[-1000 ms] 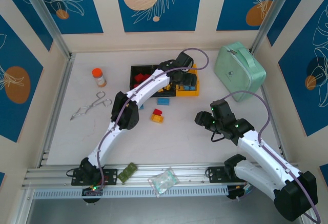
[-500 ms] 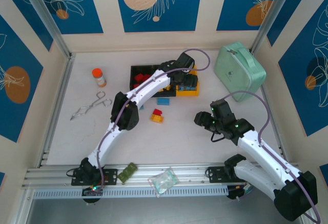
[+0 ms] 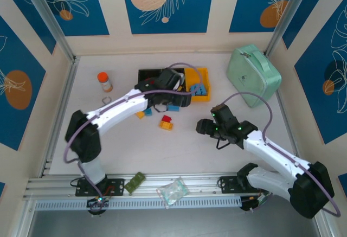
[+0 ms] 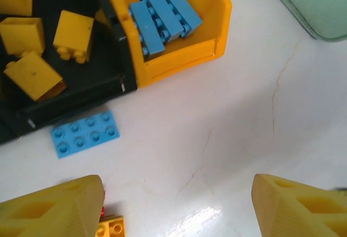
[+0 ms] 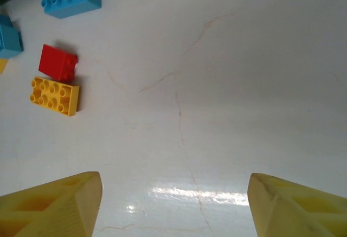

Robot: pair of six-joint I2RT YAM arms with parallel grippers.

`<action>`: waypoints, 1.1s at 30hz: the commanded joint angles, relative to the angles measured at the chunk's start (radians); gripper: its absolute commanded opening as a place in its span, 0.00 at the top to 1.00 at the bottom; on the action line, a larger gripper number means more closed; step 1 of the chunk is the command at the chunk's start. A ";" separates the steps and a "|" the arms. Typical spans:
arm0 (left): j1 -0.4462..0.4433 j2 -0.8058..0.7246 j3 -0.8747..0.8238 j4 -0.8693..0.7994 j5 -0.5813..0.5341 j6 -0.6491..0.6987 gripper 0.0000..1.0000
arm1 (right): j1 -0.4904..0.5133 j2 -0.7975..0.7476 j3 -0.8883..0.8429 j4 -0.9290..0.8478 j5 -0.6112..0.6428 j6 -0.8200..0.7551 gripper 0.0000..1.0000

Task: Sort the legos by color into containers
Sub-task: Place the lego in the container, then pick up the lego from the center of the table.

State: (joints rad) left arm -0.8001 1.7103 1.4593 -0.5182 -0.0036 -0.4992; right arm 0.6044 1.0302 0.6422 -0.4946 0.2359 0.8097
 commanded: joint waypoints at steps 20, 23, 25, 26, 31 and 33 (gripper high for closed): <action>0.092 -0.628 -0.786 0.171 -0.039 -0.214 0.22 | 0.153 0.750 0.501 0.248 0.214 -0.140 0.13; 0.093 -0.630 -0.787 0.167 -0.042 -0.217 0.22 | 0.155 0.824 0.566 0.234 0.234 -0.141 0.12; 0.095 -0.632 -0.790 0.163 -0.044 -0.221 0.22 | 0.155 0.869 0.607 0.209 0.258 -0.129 0.13; 0.095 -0.632 -0.790 0.163 -0.043 -0.221 0.22 | 0.153 0.887 0.623 0.198 0.264 -0.125 0.13; 0.099 -0.633 -0.808 0.167 -0.044 -0.230 0.22 | 0.155 0.983 0.698 0.158 0.281 -0.118 0.13; 0.101 -0.630 -0.811 0.169 -0.041 -0.236 0.22 | 0.159 1.010 0.725 0.138 0.296 -0.111 0.14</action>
State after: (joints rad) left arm -0.7132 1.0927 0.6662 -0.3622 -0.0345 -0.7139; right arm 0.7536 2.0068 1.3254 -0.3023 0.4896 0.6849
